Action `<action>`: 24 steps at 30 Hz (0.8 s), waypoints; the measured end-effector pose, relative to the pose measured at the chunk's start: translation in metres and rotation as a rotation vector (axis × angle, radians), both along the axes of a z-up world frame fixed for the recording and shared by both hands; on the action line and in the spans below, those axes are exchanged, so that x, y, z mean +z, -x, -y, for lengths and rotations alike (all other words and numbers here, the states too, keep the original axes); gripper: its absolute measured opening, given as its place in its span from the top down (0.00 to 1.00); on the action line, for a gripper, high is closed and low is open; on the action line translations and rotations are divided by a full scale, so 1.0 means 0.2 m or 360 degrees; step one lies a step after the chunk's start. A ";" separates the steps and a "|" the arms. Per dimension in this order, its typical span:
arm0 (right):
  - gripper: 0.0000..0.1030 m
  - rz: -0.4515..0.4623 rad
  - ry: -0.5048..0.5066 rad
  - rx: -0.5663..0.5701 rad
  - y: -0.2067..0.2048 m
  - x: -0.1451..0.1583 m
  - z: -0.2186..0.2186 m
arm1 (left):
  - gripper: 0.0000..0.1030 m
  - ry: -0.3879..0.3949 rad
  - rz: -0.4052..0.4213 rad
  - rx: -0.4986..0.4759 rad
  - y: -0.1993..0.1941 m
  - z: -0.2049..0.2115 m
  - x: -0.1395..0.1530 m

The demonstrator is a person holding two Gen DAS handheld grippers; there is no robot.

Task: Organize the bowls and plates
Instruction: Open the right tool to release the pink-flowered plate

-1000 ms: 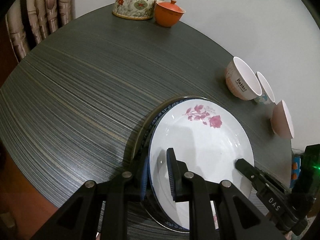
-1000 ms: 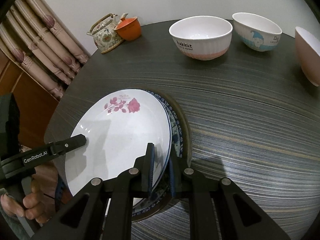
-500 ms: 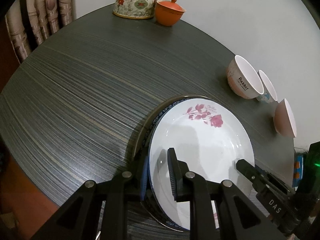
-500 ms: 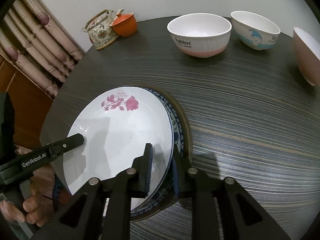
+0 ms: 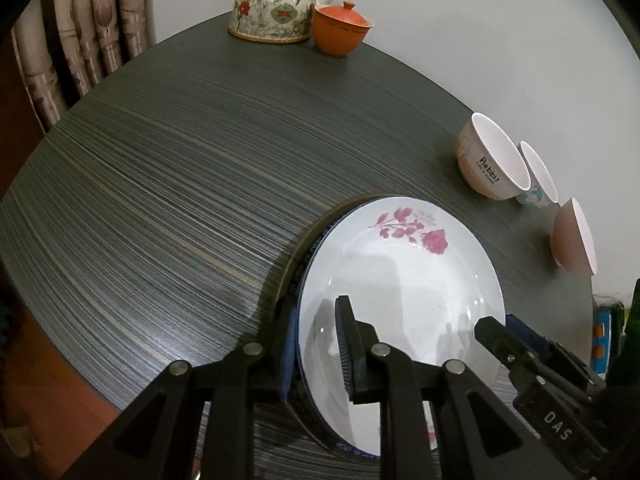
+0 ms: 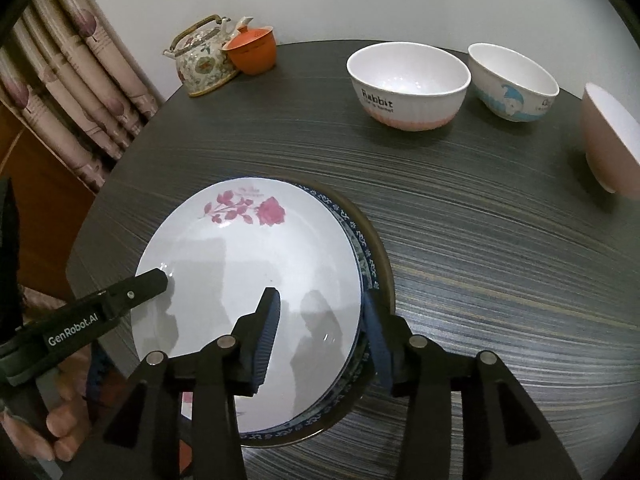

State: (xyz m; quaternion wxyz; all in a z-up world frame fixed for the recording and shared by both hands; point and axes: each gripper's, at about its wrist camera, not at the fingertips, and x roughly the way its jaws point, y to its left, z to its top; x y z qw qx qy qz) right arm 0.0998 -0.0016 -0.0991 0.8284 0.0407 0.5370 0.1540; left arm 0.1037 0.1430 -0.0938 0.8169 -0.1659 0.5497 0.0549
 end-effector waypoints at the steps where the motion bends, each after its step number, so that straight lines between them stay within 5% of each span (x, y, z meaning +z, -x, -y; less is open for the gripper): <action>1: 0.59 0.0004 -0.0003 0.0001 0.01 0.00 0.00 | 0.81 -0.0010 0.0002 0.0002 0.00 0.00 0.00; 8: 0.56 0.0054 -0.0006 0.0009 0.02 0.04 0.00 | 0.68 -0.0163 0.0146 -0.0051 0.03 0.05 0.09; 24: 0.51 0.0089 -0.0010 -0.0175 0.12 0.09 0.26 | 0.66 -0.0195 0.0177 0.0002 0.06 0.02 0.10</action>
